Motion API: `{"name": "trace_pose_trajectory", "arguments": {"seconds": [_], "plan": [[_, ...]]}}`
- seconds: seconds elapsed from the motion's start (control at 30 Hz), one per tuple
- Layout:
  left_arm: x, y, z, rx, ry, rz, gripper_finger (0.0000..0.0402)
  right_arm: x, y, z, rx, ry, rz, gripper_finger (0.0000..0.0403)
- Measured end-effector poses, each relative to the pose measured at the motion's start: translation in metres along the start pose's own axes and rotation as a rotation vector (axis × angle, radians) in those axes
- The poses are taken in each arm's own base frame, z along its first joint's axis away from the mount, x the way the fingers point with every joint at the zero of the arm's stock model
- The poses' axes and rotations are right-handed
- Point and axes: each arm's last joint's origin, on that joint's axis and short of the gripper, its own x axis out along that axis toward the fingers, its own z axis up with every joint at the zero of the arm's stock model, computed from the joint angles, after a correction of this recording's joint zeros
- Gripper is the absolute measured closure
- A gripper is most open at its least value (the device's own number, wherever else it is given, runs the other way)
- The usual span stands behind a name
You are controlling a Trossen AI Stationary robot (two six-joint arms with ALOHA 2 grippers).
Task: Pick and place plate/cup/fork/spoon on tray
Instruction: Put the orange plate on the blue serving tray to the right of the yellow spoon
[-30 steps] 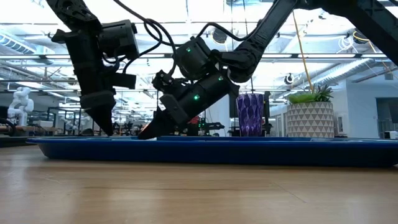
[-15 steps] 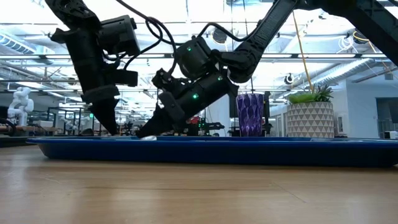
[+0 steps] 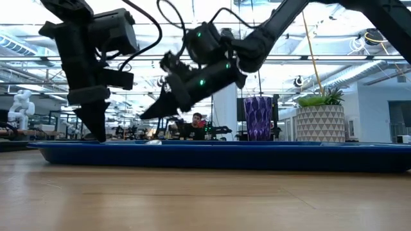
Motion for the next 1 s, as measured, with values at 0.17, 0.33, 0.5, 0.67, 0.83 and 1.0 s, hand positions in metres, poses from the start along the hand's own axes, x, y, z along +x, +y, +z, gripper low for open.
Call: {"name": "trace_pose_trajectory", "arguments": {"seconds": [0.17, 0.33, 0.5, 0.67, 0.83, 1.0], "plan": [[-0.003, -0.009, -0.008, -0.045, 0.025, -0.003, 0.0261, -0.023, 0.0, 0.026, -0.042, -0.012, -0.021, 0.0359], [-0.008, -0.024, -0.017, -0.074, 0.044, -0.054, 0.0261, -0.046, -0.002, 0.041, -0.114, 0.045, -0.146, 0.0346], [-0.014, -0.042, -0.029, -0.101, 0.053, -0.099, 0.0261, -0.074, -0.008, 0.05, -0.148, 0.044, -0.294, 0.0342], [-0.017, -0.049, -0.038, -0.119, 0.067, -0.082, 0.0261, -0.106, -0.012, 0.053, -0.123, -0.033, -0.343, 0.0342], [-0.018, -0.041, -0.045, -0.113, 0.115, 0.009, 0.0261, -0.144, -0.007, 0.048, -0.117, -0.093, -0.368, 0.0342], [-0.017, -0.038, -0.047, -0.116, 0.123, 0.054, 0.0261, -0.179, 0.002, 0.035, -0.091, -0.111, -0.402, 0.0342]]}}
